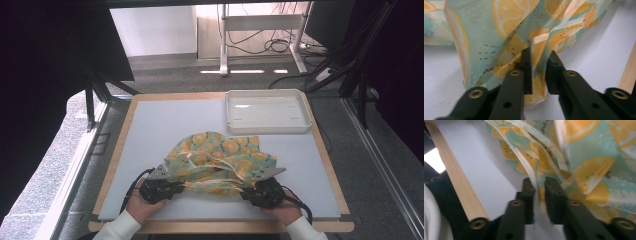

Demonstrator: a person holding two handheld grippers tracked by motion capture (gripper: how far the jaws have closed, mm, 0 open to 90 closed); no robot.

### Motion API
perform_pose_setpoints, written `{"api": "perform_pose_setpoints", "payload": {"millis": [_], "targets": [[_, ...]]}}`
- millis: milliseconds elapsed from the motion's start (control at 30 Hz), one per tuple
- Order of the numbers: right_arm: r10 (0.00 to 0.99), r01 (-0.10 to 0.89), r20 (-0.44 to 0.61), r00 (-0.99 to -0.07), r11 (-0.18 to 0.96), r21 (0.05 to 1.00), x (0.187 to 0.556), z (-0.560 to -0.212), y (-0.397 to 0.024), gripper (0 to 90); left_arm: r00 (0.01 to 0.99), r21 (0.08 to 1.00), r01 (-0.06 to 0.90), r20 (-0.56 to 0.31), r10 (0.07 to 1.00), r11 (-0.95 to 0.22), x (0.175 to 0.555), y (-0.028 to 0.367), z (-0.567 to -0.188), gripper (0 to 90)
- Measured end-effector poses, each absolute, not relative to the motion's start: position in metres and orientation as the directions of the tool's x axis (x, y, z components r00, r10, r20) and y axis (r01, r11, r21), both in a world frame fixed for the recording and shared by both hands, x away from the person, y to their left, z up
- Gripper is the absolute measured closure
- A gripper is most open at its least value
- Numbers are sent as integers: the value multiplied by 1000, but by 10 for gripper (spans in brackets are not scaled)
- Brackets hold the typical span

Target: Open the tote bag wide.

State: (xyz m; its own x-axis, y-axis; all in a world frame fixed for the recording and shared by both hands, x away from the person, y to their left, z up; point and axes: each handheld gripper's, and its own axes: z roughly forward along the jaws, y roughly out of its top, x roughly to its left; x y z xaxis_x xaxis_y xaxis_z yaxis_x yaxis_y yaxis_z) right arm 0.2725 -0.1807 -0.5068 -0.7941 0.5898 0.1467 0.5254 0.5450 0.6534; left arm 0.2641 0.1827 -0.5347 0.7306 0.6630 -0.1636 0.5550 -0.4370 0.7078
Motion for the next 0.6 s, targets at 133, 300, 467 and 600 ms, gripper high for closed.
{"api": "perform_pose_setpoints", "payload": {"millis": [133, 300, 467, 600], "targets": [[577, 500, 147, -803, 520, 693, 268, -497, -183, 477, 735, 721, 549, -175, 655, -423, 260, 184, -529, 506], [571, 487, 177, -802, 453, 746, 261, -480, -190, 382, 766, 760, 508, -184, 616, -406, 249, 187, -518, 303], [592, 471, 157, -791, 424, 774, 259, -468, -193, 364, 784, 799, 475, -194, 590, -369, 243, 197, -501, 240], [604, 459, 139, -785, 416, 785, 263, -462, -192, 365, 791, 826, 450, -191, 581, -340, 242, 203, -485, 223]]}}
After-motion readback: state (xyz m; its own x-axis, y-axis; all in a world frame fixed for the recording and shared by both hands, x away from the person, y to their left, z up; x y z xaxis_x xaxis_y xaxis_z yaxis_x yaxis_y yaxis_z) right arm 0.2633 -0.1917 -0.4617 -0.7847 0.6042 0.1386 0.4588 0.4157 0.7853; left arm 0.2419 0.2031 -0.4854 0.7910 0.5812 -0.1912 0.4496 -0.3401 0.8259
